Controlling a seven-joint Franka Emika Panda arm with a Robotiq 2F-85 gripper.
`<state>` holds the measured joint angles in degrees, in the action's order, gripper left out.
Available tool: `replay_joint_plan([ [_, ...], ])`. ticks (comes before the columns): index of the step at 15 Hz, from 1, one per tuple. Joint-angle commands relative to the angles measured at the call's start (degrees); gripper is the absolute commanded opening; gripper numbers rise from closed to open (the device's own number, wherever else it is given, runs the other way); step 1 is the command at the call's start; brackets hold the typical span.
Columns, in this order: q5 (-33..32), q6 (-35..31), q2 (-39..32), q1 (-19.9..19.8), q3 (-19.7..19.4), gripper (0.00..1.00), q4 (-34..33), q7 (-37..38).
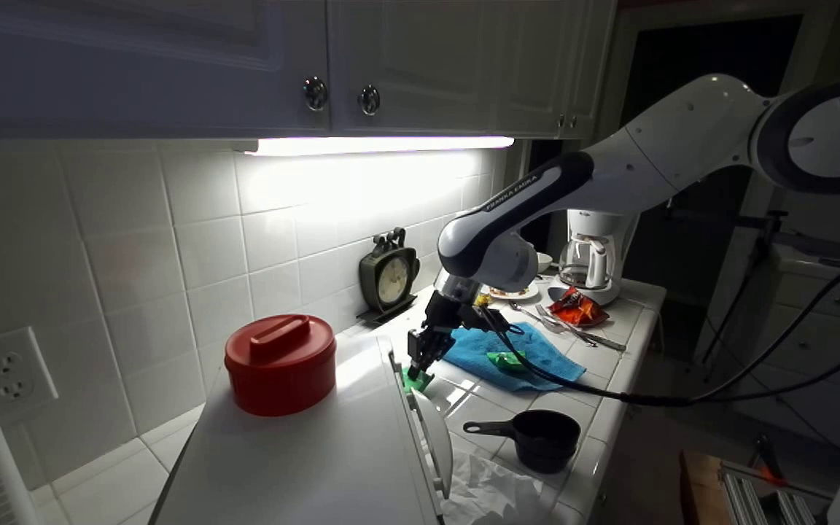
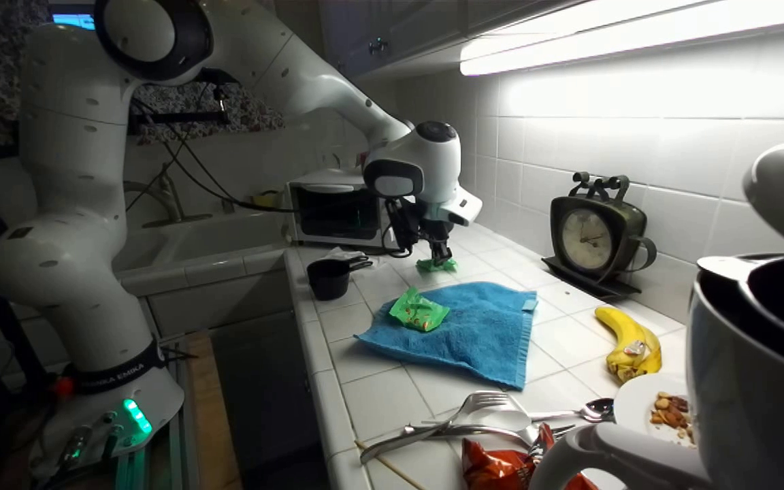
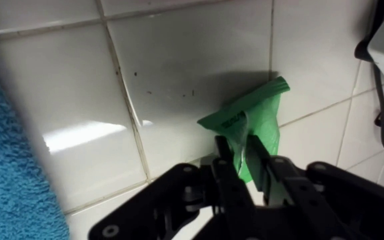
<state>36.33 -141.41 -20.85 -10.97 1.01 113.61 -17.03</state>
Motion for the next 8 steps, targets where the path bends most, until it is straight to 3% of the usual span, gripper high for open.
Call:
replay_joint_plan([
  [1,1.75,0.97,-1.05,-1.30,0.70,0.01,-1.38,-0.76],
  [8,-4.31,1.12,5.80,-1.34,-2.80,0.06,2.48,0.44],
])
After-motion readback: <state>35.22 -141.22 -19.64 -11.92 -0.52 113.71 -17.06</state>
